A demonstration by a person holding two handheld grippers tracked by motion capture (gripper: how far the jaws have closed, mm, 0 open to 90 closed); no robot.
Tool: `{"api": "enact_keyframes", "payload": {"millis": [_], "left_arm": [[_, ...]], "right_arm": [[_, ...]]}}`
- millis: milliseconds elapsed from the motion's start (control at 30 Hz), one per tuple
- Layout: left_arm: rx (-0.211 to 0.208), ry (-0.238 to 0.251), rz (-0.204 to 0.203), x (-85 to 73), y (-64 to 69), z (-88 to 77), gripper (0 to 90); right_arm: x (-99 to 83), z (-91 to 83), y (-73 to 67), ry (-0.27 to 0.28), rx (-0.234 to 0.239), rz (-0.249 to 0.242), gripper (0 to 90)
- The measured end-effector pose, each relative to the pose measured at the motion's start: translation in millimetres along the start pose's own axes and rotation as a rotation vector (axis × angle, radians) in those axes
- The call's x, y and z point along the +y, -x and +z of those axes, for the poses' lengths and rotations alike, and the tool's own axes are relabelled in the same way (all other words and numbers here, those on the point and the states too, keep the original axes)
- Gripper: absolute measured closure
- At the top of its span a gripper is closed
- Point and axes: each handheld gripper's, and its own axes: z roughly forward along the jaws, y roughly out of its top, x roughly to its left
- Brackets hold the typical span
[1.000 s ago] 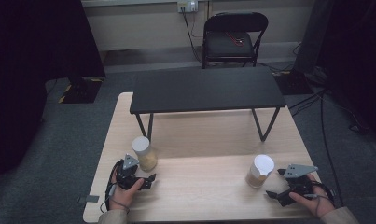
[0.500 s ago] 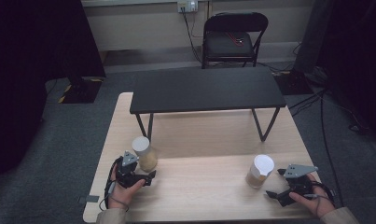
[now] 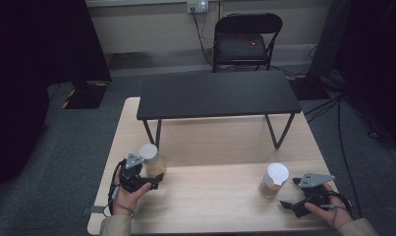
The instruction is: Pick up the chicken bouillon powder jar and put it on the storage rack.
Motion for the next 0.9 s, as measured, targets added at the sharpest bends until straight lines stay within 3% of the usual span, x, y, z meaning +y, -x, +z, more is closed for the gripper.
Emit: {"api": "enact_keyframes", "payload": {"millis": [233, 567, 900], "left_arm": [[0.009, 0.008, -0.005, 7.5, -2.0, 0.9, 3.1], [0.013, 0.061, -0.029, 15.0, -7.6, 1.6, 7.4], [-0.021, 0.082, -0.017, 20.1, -10.2, 5.4, 16.6]], "right_arm": [[0.0, 0.0, 0.0, 0.0, 0.0, 0.0, 0.0], [0.0, 0.0, 0.0, 0.0, 0.0, 0.0, 0.0], [0.0, 0.0, 0.1, 0.0, 0.0, -0.001, 0.0]]}}
